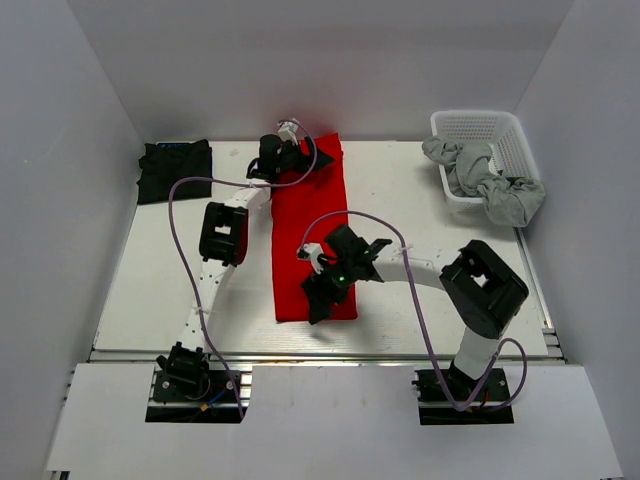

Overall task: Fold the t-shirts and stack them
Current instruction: Rotate the tshirt 90 degrees

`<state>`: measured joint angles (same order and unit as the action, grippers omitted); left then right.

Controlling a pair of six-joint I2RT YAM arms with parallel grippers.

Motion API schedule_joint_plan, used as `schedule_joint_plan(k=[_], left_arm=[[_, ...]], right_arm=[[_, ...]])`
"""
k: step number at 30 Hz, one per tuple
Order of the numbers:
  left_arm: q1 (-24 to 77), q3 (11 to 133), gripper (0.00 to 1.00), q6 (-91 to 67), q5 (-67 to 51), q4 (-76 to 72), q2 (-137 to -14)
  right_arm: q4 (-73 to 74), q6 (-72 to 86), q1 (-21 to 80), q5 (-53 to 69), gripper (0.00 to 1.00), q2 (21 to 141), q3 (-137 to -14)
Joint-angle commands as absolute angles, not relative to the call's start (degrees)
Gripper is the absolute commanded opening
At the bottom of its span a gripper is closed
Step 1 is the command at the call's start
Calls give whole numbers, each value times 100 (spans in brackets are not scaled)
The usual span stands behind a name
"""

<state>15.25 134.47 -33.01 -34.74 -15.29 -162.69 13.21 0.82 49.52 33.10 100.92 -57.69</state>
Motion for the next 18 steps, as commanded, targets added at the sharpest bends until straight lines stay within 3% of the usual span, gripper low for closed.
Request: schedule_joint_plan(k=[1,9,18], left_arm=[[1441,13298,100,-3331,-3489,-1318,-16217],[1564,13237,100,-2849,-3779,-1012,-15198],[1626,12552,100,-1486,-3077,1298,-13212]], right_arm=[[1521,-53,4931,3140,90,9556,-5976],[1459,905,4632,1601,90,8798,-5880],[1196,1599,4228,1380,90,8315,-5406]])
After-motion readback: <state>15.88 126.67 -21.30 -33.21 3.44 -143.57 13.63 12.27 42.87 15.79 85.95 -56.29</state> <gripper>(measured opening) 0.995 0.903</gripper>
